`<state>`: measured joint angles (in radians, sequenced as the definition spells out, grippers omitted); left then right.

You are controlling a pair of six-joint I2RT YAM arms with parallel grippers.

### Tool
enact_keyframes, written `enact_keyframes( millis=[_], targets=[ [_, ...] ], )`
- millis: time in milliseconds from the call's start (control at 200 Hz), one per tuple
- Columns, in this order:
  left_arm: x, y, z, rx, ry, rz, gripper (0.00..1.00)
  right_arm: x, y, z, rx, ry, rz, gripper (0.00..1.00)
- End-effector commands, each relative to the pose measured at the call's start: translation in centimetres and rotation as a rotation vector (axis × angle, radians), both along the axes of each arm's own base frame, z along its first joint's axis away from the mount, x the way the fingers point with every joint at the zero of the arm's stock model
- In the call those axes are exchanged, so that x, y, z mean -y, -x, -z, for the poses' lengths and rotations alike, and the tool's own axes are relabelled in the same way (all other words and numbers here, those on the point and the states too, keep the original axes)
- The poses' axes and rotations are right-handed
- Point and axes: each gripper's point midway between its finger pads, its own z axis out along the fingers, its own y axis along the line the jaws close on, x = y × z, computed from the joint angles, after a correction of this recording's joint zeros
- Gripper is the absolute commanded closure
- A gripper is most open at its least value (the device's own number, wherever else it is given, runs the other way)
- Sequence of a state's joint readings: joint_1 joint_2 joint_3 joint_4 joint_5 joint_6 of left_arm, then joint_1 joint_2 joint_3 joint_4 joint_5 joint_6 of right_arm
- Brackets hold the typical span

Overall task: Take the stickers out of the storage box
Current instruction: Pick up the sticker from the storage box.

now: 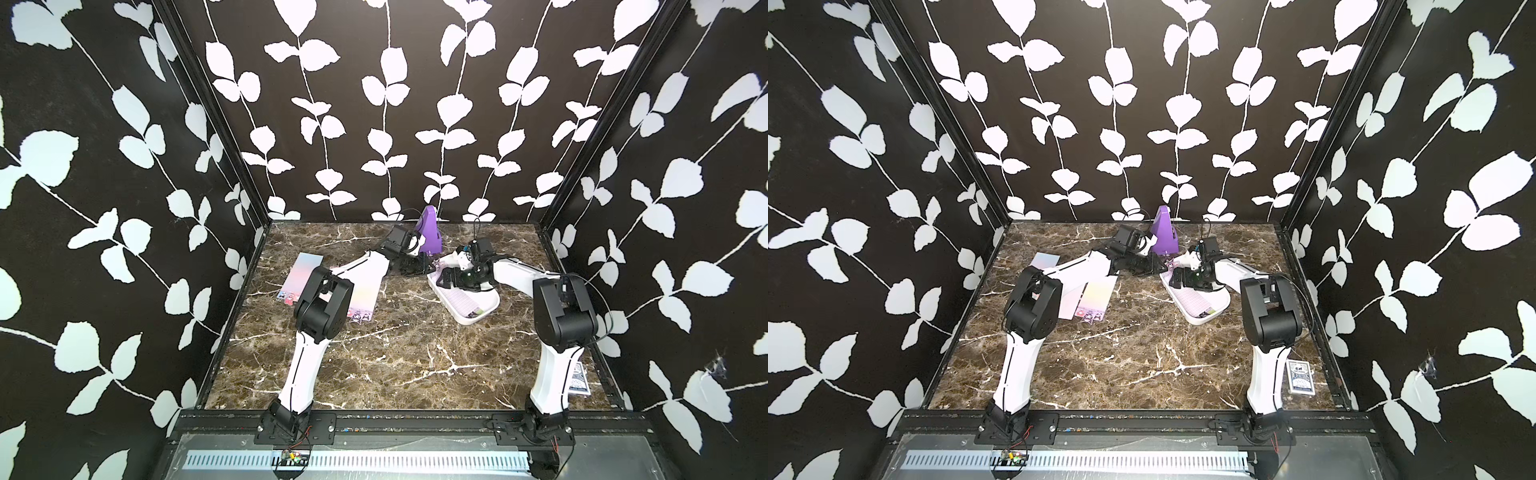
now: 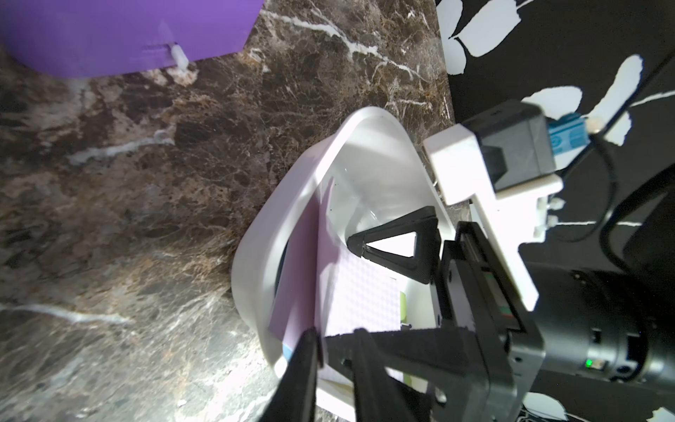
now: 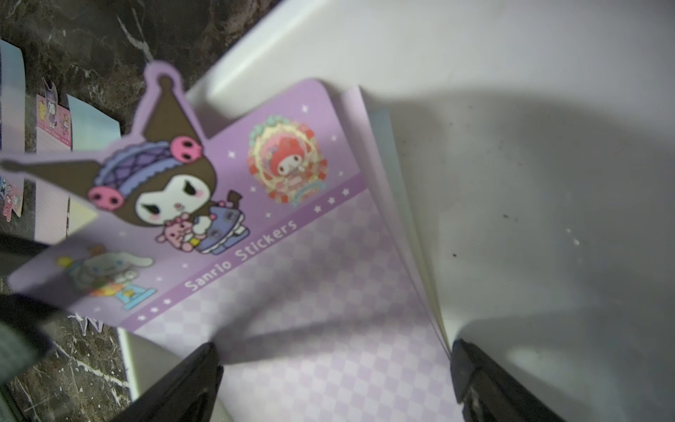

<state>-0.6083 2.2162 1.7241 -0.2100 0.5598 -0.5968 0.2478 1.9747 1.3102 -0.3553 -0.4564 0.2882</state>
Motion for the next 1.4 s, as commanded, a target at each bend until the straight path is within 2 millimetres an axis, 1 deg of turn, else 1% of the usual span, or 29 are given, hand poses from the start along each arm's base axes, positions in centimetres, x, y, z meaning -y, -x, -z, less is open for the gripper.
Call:
enact_keyframes(
  millis=[0,85,415,615,785,870,1055,1150,1395],
  targets=[
    [0.7,0.2,-0.5,0.017,0.018,0.021,0.81,0.4,2.8,4.0,-0.162,0.03,0.006,0.01],
    [0.6,0.2,-0.4,0.013,0.015,0.019,0.83,0.3,2.8,3.9,-0.159,0.03,0.002,0.01],
    [0.9,0.3,-0.3,0.024,-0.009,0.028,0.84,0.3,2.9,4.0,-0.165,0.03,0.003,0.01],
    [0.9,0.3,-0.4,0.033,-0.017,0.03,0.91,0.3,2.8,3.9,-0.165,0.028,0.001,0.01],
    [0.9,0.2,-0.3,0.033,-0.018,0.028,0.92,0.4,2.7,3.8,-0.164,0.034,0.001,0.01],
    [0.9,0.2,-0.4,0.033,-0.016,0.029,0.96,0.3,2.8,3.8,-0.166,0.033,-0.001,0.01],
    [1.0,0.2,-0.6,0.036,-0.012,0.032,0.98,0.5,2.9,3.6,-0.165,0.041,0.001,0.01],
    [1.2,0.1,-0.9,0.035,0.005,0.031,0.99,0.7,2.6,2.9,-0.142,0.05,0.001,0.01],
    [1.7,0.0,-1.9,0.039,0.039,0.037,1.0,1.7,1.8,0.1,-0.067,0.062,0.026,0.01]
  ],
)
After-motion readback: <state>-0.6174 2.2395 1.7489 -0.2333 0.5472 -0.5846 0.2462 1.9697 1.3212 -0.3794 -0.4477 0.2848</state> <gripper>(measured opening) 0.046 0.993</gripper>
